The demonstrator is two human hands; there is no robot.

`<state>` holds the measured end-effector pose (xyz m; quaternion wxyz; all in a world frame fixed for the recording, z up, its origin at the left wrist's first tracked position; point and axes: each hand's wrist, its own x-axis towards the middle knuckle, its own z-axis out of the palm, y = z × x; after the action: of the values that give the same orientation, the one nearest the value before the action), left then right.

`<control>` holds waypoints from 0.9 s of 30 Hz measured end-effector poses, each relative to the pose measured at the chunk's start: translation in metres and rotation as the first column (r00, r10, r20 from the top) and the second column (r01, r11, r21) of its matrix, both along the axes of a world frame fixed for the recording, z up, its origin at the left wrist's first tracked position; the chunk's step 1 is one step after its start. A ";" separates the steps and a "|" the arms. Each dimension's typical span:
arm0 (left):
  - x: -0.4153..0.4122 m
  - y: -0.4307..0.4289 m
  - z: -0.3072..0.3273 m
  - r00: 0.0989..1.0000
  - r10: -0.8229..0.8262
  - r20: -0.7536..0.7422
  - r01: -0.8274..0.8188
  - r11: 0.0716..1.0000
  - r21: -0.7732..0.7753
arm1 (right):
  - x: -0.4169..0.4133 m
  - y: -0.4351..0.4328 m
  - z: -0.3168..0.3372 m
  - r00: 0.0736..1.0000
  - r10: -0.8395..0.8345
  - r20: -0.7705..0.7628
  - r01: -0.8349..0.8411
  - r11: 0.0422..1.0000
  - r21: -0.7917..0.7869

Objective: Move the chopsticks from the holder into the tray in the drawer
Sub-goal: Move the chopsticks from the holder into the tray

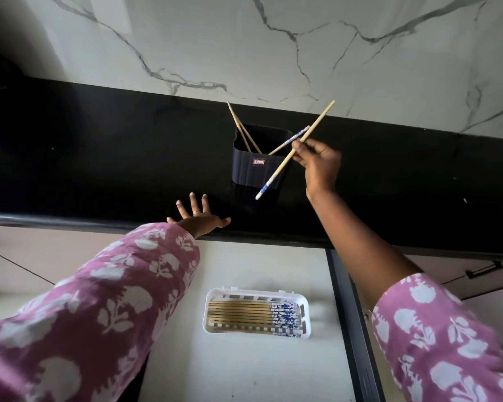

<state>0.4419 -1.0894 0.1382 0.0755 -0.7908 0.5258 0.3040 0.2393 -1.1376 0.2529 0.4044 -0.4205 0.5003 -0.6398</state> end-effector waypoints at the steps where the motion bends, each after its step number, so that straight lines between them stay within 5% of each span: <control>1: 0.000 0.000 0.000 1.000 0.006 -0.002 -0.006 1.000 -0.001 | 0.001 0.005 -0.009 1.000 0.012 -0.006 -0.012 0.999 0.030; 6: -0.003 0.000 0.001 1.000 0.017 -0.012 -0.017 1.000 -0.004 | 0.008 0.037 -0.064 0.931 0.216 -0.294 -0.156 0.964 0.214; 12: 0.000 0.000 0.001 0.999 0.021 -0.026 -0.021 1.000 -0.008 | 0.018 0.088 -0.128 0.649 0.562 -0.513 -0.323 0.814 0.483; 23: 0.000 -0.001 -0.001 0.999 0.029 -0.040 -0.030 1.000 -0.005 | 0.022 0.146 -0.197 -0.006 0.817 -0.577 -0.340 0.541 0.770; 27: 0.001 -0.001 -0.001 0.999 0.028 -0.045 -0.028 1.000 -0.002 | 0.020 0.161 -0.210 -0.125 0.837 -0.533 -0.310 0.478 0.822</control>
<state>0.4425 -1.0906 0.1373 0.0582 -0.7912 0.5164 0.3223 0.2589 -0.9767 0.0426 0.3434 -0.7812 0.4999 0.1480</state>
